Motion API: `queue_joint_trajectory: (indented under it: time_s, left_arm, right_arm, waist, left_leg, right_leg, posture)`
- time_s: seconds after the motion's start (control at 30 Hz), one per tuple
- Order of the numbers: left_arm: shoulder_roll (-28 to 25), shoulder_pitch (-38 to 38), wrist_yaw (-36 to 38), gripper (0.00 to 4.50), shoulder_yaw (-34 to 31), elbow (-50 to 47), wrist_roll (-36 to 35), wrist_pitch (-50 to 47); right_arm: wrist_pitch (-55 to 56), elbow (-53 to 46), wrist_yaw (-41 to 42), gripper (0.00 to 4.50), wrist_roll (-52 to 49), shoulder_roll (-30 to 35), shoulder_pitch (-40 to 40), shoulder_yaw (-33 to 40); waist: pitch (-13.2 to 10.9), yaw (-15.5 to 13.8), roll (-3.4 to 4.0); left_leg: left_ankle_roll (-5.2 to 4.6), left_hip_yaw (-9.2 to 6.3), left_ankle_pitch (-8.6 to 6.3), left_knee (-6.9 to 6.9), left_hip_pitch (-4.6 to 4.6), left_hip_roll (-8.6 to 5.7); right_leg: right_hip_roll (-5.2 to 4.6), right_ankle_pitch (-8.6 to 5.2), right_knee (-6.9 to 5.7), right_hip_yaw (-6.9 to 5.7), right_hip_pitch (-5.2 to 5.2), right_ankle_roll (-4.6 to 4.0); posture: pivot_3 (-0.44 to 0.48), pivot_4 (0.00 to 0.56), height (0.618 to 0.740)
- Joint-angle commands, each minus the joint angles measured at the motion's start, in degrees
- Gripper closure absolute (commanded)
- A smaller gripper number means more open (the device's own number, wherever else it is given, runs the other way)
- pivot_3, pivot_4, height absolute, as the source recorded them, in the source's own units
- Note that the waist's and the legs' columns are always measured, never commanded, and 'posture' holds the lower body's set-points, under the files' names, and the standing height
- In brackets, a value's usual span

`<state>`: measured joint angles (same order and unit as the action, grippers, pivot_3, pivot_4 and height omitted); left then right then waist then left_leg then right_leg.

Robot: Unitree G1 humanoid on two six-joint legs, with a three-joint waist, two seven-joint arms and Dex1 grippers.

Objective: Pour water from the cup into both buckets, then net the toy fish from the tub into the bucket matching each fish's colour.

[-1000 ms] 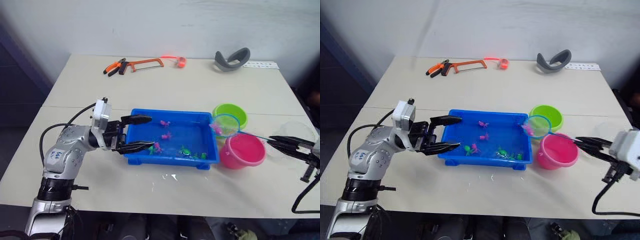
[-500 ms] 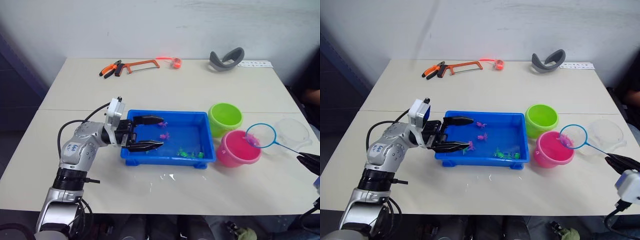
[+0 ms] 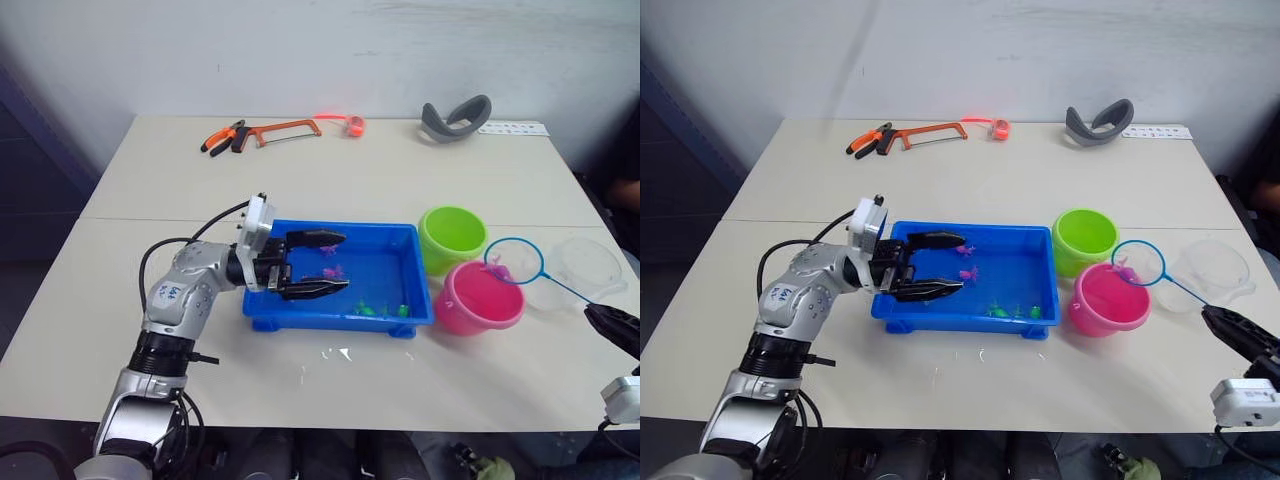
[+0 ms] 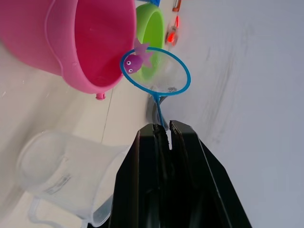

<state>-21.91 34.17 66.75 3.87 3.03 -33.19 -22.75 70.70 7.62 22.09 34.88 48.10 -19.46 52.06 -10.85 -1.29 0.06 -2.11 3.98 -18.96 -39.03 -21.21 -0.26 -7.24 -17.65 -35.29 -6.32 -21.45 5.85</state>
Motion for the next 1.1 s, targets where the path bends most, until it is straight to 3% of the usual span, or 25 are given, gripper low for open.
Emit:
queue_joint_trajectory:
  time_s: [0.03,0.4,0.87,1.1]
  left_arm:
    - [0.96,0.92,-1.33,0.06,0.82,-2.55,0.35,-0.56]
    - [3.21,1.71,-1.78,0.06,1.49,-0.68,1.78,1.50]
    - [3.22,1.15,-1.50,0.06,0.68,1.51,2.70,4.40]
    - [3.31,1.71,-1.38,0.06,0.56,2.60,3.22,5.37]
  right_arm:
    - [1.92,-0.44,-5.20,4.50,3.25,0.17,-1.17,0.80]
    - [-3.11,-0.80,-20.35,4.50,14.41,0.39,-4.45,-0.36]
    - [-12.23,-10.83,-19.47,4.50,8.23,-1.10,-10.32,-8.84]
    - [-15.80,-10.87,-21.28,4.50,7.28,1.66,-9.15,-5.83]
  waist:
    - [0.00,-0.04,0.00]
    - [0.00,0.04,0.00]
    - [-0.01,0.04,0.04]
    - [-0.02,0.02,0.14]
  left_leg:
    - [0.00,0.00,0.00,0.00,0.00,0.00]
    - [0.00,0.01,0.00,0.00,-0.01,0.00]
    - [0.03,-0.03,0.02,0.04,-0.01,0.04]
    - [0.04,-0.01,0.02,0.04,-0.02,0.02]
  right_leg:
    - [0.00,0.00,0.01,0.00,0.00,0.00]
    - [0.00,-0.01,0.04,0.03,0.01,-0.01]
    - [0.04,-0.02,0.09,0.01,0.01,-0.02]
    - [0.04,-0.02,0.09,0.03,0.00,-0.02]
  posture:
    - [0.000,0.150,0.740]
    - [0.000,0.150,0.740]
    - [0.000,0.150,0.740]
    - [0.000,0.150,0.740]
